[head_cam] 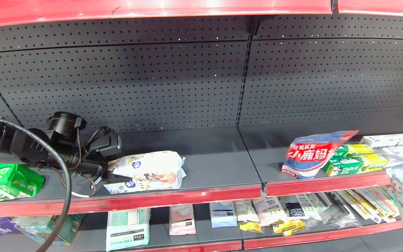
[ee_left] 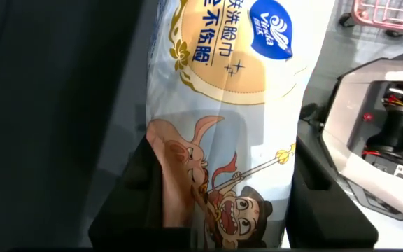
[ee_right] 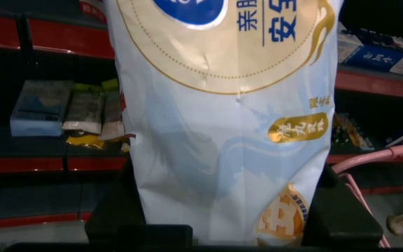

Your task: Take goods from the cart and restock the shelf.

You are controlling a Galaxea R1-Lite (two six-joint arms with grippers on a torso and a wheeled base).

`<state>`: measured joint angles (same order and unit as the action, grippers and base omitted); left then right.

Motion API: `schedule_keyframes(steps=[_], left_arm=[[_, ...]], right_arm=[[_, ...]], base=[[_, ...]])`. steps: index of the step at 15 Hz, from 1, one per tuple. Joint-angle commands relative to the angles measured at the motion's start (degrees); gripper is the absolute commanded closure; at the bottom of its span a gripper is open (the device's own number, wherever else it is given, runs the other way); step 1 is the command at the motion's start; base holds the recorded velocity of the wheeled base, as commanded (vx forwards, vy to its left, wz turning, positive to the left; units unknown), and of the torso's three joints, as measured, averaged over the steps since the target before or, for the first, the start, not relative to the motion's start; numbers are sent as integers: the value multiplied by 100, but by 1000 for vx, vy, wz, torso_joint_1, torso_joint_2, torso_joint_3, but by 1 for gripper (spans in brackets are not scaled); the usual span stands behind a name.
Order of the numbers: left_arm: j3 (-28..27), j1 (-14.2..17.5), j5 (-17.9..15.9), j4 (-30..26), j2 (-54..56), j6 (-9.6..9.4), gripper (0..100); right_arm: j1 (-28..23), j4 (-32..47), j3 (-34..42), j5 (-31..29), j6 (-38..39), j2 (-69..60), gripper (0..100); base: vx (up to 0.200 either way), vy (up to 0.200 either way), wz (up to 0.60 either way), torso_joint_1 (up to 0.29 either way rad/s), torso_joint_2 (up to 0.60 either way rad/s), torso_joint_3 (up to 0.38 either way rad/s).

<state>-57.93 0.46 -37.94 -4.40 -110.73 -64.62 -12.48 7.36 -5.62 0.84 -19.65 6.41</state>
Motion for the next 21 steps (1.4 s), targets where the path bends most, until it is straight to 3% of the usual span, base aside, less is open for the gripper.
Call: schedule_keyframes(steps=[1, 9, 11, 21], left_arm=[[194, -2, -3, 1, 113, -7, 100], [309, -2, -30, 9, 78, -7, 100], [309, -11, -179, 9, 25, -7, 100], [300, -117, -91, 36, 7, 46, 100]], right_arm=[[0, 2, -1, 4, -4, 9, 100], [0, 2, -1, 4, -4, 18, 100], [-9, 2, -1, -5, -4, 9, 100], [-9, 2, -1, -5, -4, 27, 100]], base=[[0, 0, 0, 0, 0, 0], [0, 0, 0, 0, 0, 0], [0, 0, 0, 0, 0, 0], [0, 0, 0, 0, 0, 0]])
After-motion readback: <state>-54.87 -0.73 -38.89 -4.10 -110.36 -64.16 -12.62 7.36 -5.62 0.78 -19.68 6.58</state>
